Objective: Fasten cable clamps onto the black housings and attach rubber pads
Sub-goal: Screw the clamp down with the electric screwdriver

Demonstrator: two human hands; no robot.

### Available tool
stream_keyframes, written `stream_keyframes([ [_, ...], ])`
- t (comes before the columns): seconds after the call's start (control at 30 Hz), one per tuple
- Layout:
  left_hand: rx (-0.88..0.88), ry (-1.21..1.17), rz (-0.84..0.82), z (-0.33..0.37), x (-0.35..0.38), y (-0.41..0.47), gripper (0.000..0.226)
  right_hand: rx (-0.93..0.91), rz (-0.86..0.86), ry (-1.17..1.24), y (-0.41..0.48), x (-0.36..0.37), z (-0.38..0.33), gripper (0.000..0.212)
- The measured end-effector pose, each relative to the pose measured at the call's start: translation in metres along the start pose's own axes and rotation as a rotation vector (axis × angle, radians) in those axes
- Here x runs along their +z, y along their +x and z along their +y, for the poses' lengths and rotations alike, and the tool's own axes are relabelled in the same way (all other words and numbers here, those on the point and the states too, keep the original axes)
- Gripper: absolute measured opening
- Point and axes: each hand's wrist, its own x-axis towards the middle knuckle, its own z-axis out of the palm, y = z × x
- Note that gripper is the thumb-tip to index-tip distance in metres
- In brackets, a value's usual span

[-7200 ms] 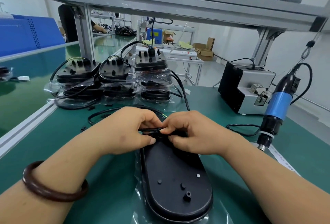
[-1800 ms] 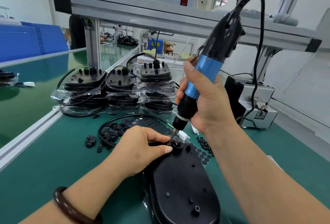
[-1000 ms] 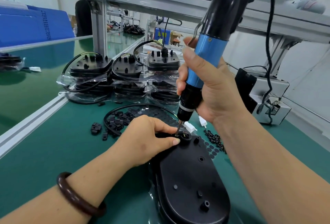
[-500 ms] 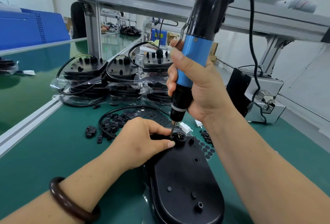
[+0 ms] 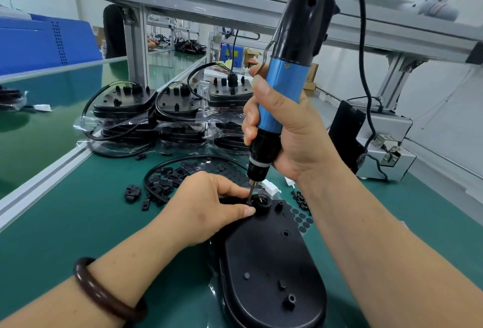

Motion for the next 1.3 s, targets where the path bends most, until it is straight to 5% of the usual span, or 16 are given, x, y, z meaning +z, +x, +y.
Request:
stream_keyframes([
  [0.17, 0.0, 0.001, 0.001, 0.0006, 0.0002, 0.0002, 0.024, -0.005, -0.011, 0.02, -0.0001, -0.0011, 0.0007, 0.029],
  [0.7, -0.018, -0.016, -0.008, 0.0027, -0.0008, -0.0005, 0.026, 0.024, -0.031, 0.021, 0.0011, -0.0049, 0.002, 0.013],
  [0.93, -0.007, -0.009, -0.009, 0.0011, -0.0006, -0.0001, 0.025, 0.008, -0.044, 0.007, 0.0015, -0.0043, 0.0022, 0.033],
  [1.3, 0.026, -0.03, -0.048, 0.0024, -0.0035, -0.0004, 0.026, 0.018, -0.04, 0.01, 0.0017, -0.0049, 0.002, 0.016],
])
